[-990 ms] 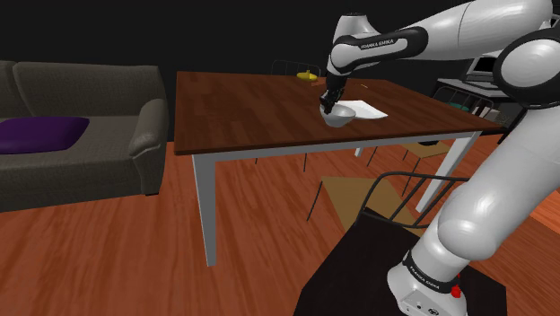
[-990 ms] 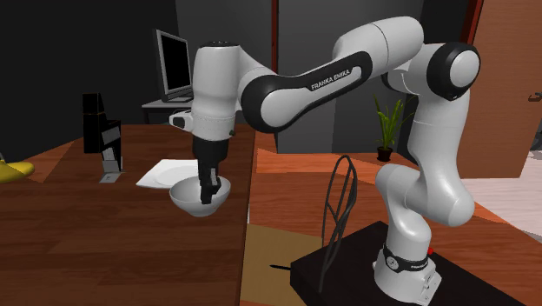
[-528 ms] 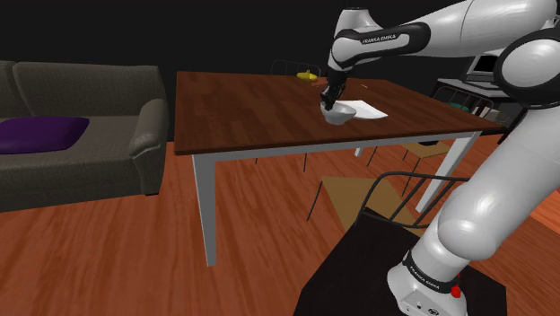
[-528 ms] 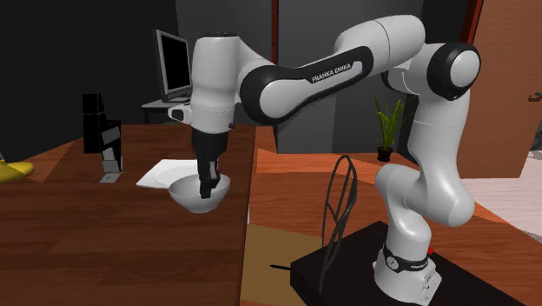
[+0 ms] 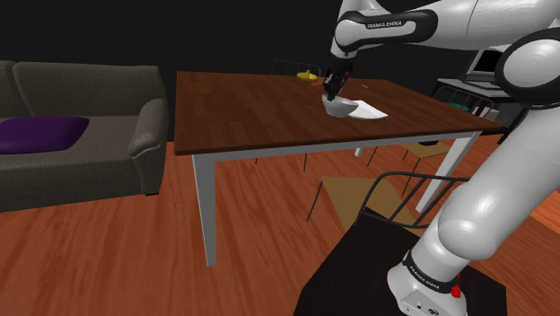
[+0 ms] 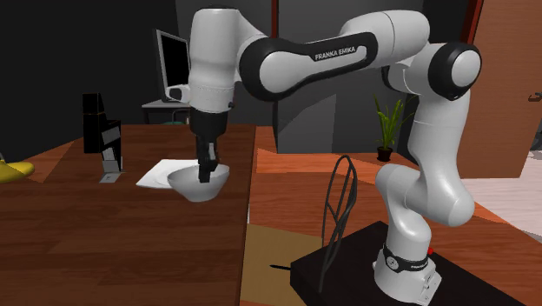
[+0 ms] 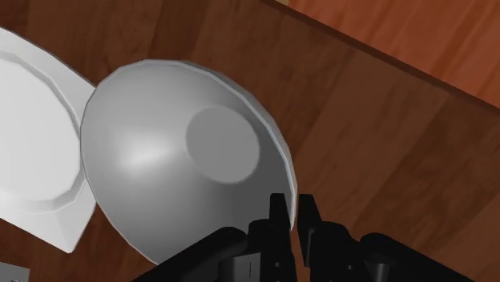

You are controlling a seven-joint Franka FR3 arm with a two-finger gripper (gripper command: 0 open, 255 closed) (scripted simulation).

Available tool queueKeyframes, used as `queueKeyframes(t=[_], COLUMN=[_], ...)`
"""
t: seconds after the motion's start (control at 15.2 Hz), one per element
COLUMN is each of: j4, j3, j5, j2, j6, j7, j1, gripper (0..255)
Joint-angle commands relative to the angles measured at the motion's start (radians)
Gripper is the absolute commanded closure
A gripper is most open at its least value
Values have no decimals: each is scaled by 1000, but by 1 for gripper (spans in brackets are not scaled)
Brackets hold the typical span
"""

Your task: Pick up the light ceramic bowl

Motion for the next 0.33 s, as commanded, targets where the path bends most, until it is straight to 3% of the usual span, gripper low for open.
queueKeyframes(t=[0.0, 0.26], j4=[34, 66], j3=[0, 0], j5=[3, 5], j2=[5, 8], j6=[-29, -58], j7=[-6, -11], j1=[0, 0], gripper=[255, 255])
